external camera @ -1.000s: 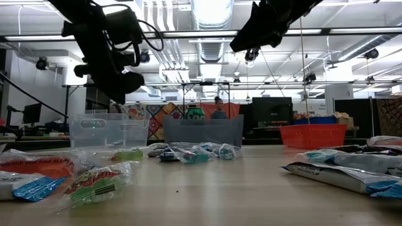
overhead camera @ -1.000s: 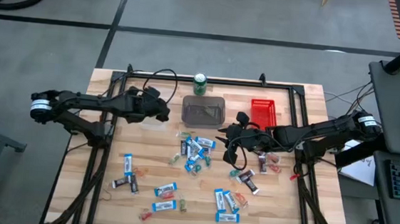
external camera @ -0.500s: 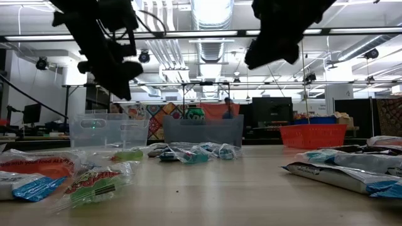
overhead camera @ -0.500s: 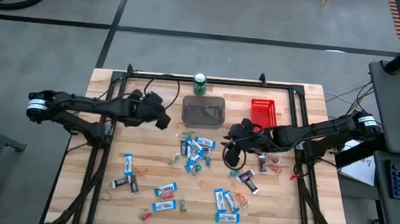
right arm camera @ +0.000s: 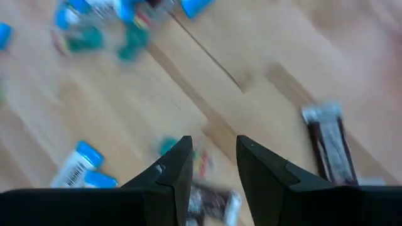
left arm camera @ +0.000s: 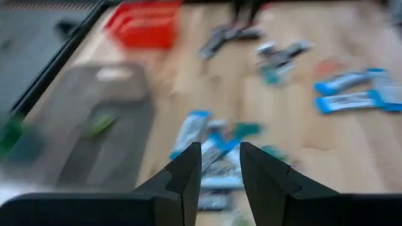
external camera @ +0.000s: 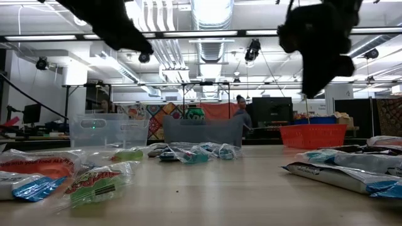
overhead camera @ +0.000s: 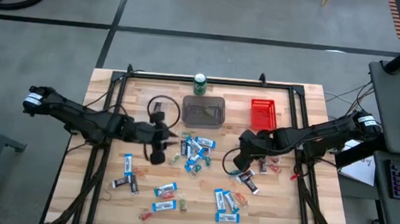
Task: Organize candy in baskets
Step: Put the brown chocolate bar into the transparent bin
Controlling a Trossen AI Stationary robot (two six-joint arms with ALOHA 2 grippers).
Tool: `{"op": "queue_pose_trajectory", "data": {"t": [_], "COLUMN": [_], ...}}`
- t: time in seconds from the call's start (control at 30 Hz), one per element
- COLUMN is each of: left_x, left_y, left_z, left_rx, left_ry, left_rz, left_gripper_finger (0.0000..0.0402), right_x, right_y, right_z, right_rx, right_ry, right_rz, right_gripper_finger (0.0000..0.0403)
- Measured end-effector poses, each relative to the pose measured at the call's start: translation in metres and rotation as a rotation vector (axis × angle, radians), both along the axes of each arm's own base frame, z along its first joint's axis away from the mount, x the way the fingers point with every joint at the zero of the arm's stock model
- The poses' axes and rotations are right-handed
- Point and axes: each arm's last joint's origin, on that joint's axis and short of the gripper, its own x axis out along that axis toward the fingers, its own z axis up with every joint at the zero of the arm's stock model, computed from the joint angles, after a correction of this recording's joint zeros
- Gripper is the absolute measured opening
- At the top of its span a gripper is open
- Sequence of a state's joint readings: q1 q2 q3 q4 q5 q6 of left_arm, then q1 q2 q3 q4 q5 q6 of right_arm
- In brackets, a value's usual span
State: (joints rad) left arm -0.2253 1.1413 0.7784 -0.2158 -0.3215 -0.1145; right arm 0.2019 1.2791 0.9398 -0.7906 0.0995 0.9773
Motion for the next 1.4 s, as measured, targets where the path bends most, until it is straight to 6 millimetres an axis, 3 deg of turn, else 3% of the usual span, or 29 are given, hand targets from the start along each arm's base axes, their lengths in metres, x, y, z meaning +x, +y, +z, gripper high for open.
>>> {"op": "queue_pose_trajectory", "data": {"t": [0.13, 0.43, 0.7, 0.93, 1.4], "left_x": [0.000, 0.000, 0.000, 0.000, 0.000], "left_y": [-0.009, -0.007, -0.007, -0.007, -0.007], "left_z": [0.003, 0.003, 0.003, 0.003, 0.004], "left_rx": [0.013, 0.043, 0.054, 0.050, 0.049], "left_ry": [-0.036, -0.043, -0.048, -0.049, -0.050], "left_rz": [-0.043, 0.004, 0.028, 0.030, 0.031], "left_gripper_finger": [0.0093, 0.0093, 0.0093, 0.0093, 0.0093], "right_x": [-0.012, -0.028, -0.036, -0.049, -0.060], "right_y": [0.006, 0.024, 0.029, 0.024, 0.018], "right_z": [-0.003, -0.005, -0.013, -0.035, -0.078], "right_rx": [0.030, 0.063, 0.022, -0.006, 0.006], "right_ry": [0.113, 0.228, 0.251, 0.316, 0.250], "right_rz": [-0.059, -0.131, -0.195, -0.272, -0.326], "right_gripper_finger": [0.0114, 0.0116, 0.0165, 0.0198, 0.0201]}}
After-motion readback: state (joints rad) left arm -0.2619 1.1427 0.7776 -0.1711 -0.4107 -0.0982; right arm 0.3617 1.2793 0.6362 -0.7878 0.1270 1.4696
